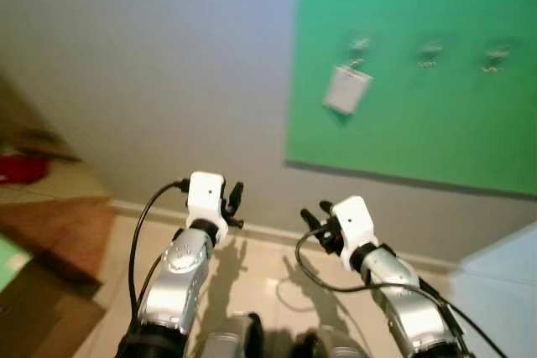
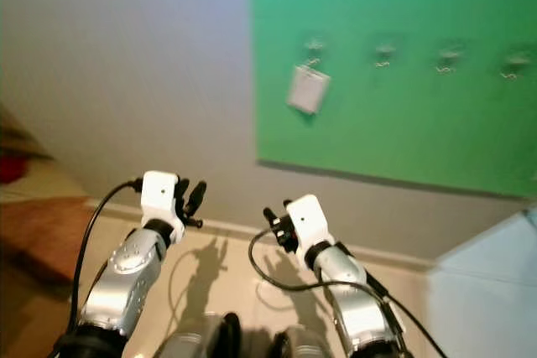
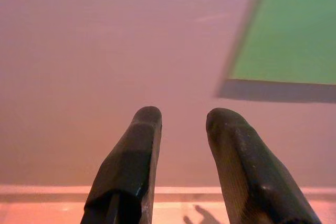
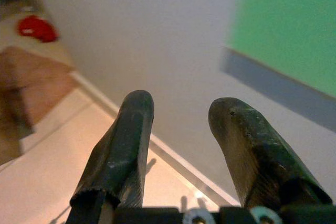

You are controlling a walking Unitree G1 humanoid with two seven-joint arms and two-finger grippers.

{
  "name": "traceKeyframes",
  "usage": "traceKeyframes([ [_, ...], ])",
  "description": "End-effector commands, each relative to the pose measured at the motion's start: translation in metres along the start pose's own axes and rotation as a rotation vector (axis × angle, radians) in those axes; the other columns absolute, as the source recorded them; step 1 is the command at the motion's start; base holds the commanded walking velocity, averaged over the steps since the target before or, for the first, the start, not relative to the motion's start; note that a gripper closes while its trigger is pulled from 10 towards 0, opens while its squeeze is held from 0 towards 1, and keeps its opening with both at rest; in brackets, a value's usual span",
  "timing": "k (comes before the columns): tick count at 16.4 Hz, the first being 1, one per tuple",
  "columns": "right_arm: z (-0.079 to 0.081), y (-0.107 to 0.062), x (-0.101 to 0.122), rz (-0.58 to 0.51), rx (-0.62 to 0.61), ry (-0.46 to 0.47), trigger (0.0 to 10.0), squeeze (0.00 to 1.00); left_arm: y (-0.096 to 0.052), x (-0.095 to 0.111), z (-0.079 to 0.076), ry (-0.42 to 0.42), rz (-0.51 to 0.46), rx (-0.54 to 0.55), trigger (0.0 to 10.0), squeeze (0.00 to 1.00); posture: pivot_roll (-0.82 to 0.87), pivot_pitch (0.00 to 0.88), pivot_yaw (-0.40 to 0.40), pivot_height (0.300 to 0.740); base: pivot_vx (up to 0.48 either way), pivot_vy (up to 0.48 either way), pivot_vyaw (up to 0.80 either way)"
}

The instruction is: Hang keys on a hook

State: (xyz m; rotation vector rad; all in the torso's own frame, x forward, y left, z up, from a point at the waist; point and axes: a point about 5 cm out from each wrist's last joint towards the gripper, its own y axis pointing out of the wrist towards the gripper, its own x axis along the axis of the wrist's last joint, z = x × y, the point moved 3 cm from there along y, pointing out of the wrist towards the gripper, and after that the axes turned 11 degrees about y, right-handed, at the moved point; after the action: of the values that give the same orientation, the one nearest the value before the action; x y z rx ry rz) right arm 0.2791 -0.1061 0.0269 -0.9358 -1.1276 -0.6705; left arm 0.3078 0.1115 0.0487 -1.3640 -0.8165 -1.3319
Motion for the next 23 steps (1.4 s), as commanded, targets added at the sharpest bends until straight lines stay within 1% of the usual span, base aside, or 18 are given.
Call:
traceKeyframes([
  [1,-0.003,-0.004,-0.007,0.022,0.005,0.0,10.0,0.0,0.0,-0.004,-0.009,-0.002,0.014,-0.023,10.0,0.0,0.01,0.13,-0.008,0.74,0.0,0.465,0.8],
  [5,-0.003,-0.003,-0.006,0.016,0.012,-0.008,10.0,0.0,0.003,0.0,-0.012,-0.001,-0.005,-0.031,10.0,0.0,0.01,0.129,-0.007,0.74,0.0,0.465,0.8],
  [11,0.002,-0.002,-0.004,0.007,0.047,-0.023,10.0,0.0,0.005,0.007,-0.015,-0.002,-0.033,-0.042,10.0,0.0,0.01,0.13,-0.008,0.74,0.0,0.464,0.8],
  [18,0.006,0.0,0.0,-0.011,0.069,-0.023,10.0,0.0,0.005,0.011,-0.013,-0.002,-0.049,-0.047,10.0,0.0,0.02,0.136,-0.005,0.74,0.0,0.461,0.8],
  [20,0.007,-0.001,0.002,-0.022,0.075,-0.024,10.0,0.0,0.004,0.012,-0.014,-0.02,-0.058,-0.055,10.0,0.0,0.02,0.136,-0.004,0.74,0.0,0.439,0.8],
  [23,0.008,-0.002,0.009,-0.05,0.088,-0.023,10.0,0.0,0.003,0.014,-0.019,-0.013,-0.069,-0.084,10.0,0.0,0.02,0.136,-0.002,0.74,0.0,0.0,0.8],
])
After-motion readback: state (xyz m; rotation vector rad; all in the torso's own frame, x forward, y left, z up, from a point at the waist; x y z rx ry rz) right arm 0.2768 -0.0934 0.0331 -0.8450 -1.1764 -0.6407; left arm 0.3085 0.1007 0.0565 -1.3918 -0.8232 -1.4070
